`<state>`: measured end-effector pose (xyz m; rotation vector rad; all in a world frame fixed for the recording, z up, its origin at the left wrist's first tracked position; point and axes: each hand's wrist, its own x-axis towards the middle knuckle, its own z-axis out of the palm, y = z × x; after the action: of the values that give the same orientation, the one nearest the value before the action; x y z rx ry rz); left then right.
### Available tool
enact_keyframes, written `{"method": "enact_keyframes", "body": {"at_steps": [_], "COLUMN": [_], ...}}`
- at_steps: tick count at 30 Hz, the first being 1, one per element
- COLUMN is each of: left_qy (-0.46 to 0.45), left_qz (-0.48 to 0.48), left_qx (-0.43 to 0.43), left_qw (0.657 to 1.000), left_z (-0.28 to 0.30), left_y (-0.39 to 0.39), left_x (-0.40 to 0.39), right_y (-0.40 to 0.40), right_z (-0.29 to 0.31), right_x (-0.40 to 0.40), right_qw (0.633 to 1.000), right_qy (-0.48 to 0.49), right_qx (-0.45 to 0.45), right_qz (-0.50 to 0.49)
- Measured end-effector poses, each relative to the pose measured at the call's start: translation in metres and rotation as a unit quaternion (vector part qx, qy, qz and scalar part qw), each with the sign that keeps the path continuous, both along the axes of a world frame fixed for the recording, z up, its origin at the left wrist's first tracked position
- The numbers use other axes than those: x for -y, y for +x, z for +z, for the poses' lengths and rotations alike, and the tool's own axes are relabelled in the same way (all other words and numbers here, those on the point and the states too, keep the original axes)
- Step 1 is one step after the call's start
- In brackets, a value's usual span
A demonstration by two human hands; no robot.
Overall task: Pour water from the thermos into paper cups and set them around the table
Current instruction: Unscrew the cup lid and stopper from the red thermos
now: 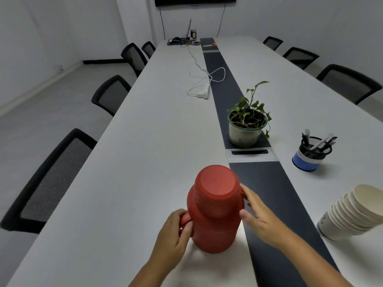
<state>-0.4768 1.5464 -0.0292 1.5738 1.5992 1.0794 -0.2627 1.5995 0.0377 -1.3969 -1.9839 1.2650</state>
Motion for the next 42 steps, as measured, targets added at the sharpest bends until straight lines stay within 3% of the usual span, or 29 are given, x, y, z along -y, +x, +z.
{"method": "enact_keyframes", "body": {"at_steps": [2, 5, 8, 11, 19, 25, 33, 36, 39, 42], "left_qy": [-0.018, -0.035, -0.048, -0.041, -0.023, 0.004, 0.003, -0.012, -0.020, -0.036], "left_qz": [-0.020, -0.033, -0.046, -0.045, -0.062, -0.064, -0.087, -0.084, -0.092, -0.101], "left_qx": [-0.018, -0.016, -0.014, -0.044, -0.054, -0.081, -0.114, -0.097, -0.087, -0.063], "left_qw": [0.999, 0.999, 0.998, 0.997, 0.996, 0.995, 0.990, 0.992, 0.992, 0.992], "left_z": [0.003, 0.005, 0.004, 0.002, 0.011, 0.004, 0.001, 0.001, 0.003, 0.007], "left_y": [0.001, -0.001, -0.006, -0.006, -0.005, -0.008, -0.011, -0.011, -0.011, -0.012], "left_x": [-0.006, -0.010, -0.009, -0.011, -0.010, -0.012, -0.021, -0.020, -0.018, -0.016], "right_y": [-0.010, -0.038, -0.065, -0.082, -0.087, -0.085, -0.066, -0.074, -0.089, -0.094], "right_z": [0.026, 0.055, 0.072, 0.079, 0.096, 0.096, 0.108, 0.104, 0.100, 0.107], "right_x": [-0.005, -0.015, -0.023, -0.029, -0.030, -0.031, -0.029, -0.029, -0.033, -0.035], "right_qw": [0.997, 0.969, 0.933, 0.900, 0.867, 0.872, 0.841, 0.842, 0.819, 0.809], "right_qy": [0.063, 0.151, 0.130, 0.113, 0.137, 0.140, 0.176, 0.150, 0.134, 0.137], "right_qx": [0.027, 0.193, 0.336, 0.421, 0.468, 0.453, 0.443, 0.477, 0.539, 0.544], "right_qz": [-0.019, 0.011, 0.007, 0.017, 0.098, 0.124, 0.258, 0.205, 0.143, 0.177]}}
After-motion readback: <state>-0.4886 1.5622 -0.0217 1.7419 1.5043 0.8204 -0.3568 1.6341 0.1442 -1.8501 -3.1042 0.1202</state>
